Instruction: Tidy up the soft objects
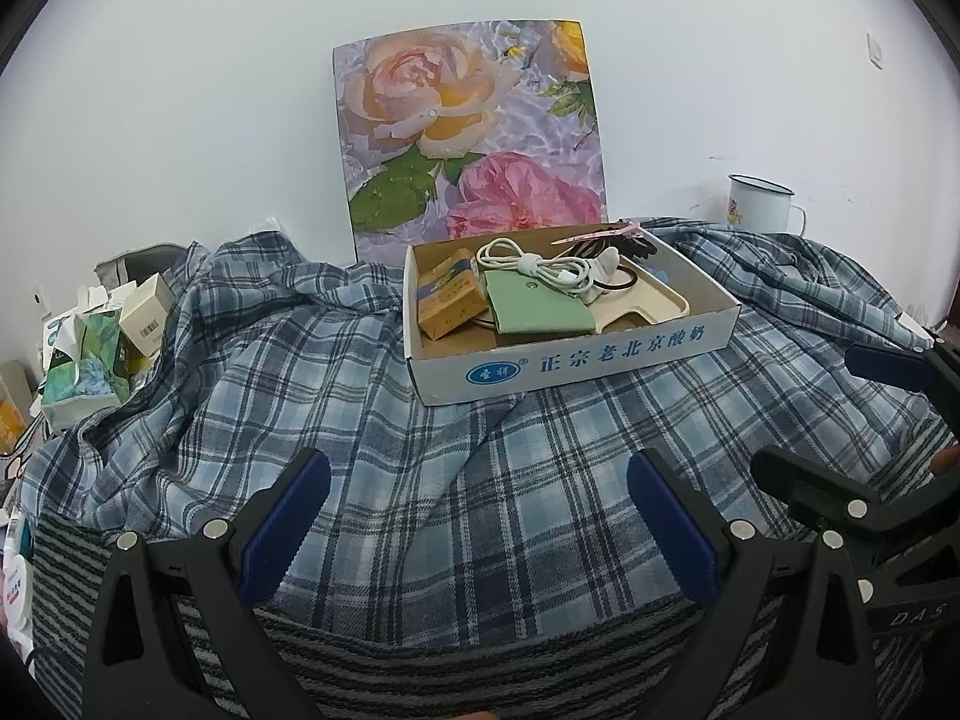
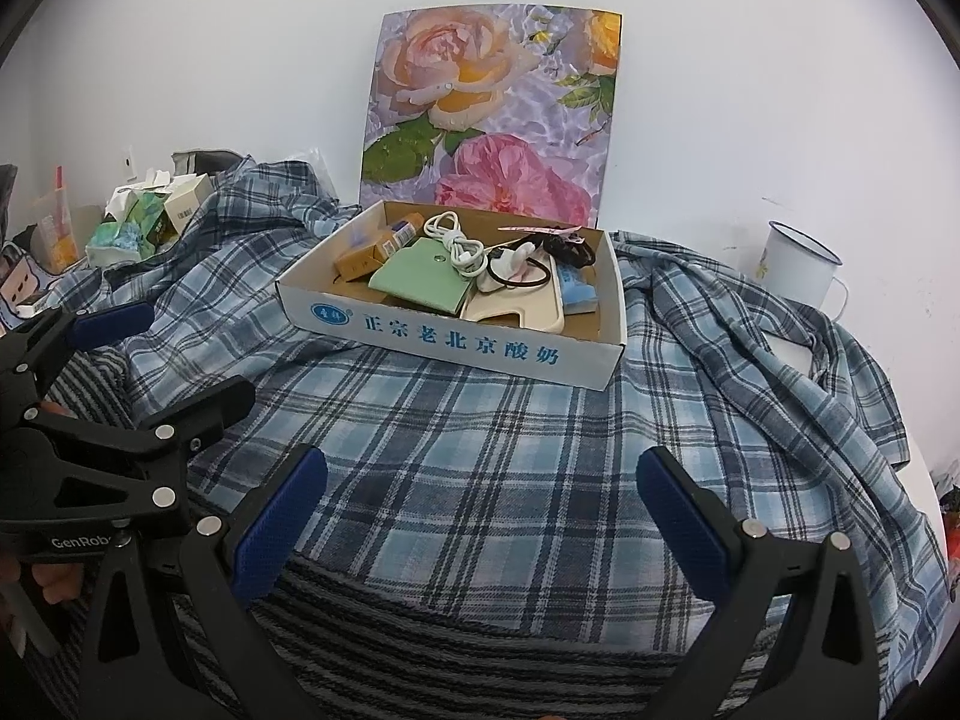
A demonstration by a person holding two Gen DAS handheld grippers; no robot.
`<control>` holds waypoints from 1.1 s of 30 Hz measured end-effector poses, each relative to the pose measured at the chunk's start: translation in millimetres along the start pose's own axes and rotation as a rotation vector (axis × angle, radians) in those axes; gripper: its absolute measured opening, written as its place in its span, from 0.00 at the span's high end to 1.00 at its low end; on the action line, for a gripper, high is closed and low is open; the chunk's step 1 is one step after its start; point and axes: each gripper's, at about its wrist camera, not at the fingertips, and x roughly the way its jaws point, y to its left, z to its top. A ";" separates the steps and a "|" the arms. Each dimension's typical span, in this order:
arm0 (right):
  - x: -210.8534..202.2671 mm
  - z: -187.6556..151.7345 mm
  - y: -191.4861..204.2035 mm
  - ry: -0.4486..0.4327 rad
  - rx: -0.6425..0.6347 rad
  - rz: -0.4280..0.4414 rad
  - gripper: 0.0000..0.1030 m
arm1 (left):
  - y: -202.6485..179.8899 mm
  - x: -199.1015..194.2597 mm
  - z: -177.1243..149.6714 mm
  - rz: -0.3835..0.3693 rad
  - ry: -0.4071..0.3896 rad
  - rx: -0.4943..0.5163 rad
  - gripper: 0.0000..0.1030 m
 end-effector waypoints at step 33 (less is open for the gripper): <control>11.1 -3.1 -2.4 0.055 0.016 0.019 0.00 | -0.5 10.5 0.9 0.010 0.058 0.001 0.01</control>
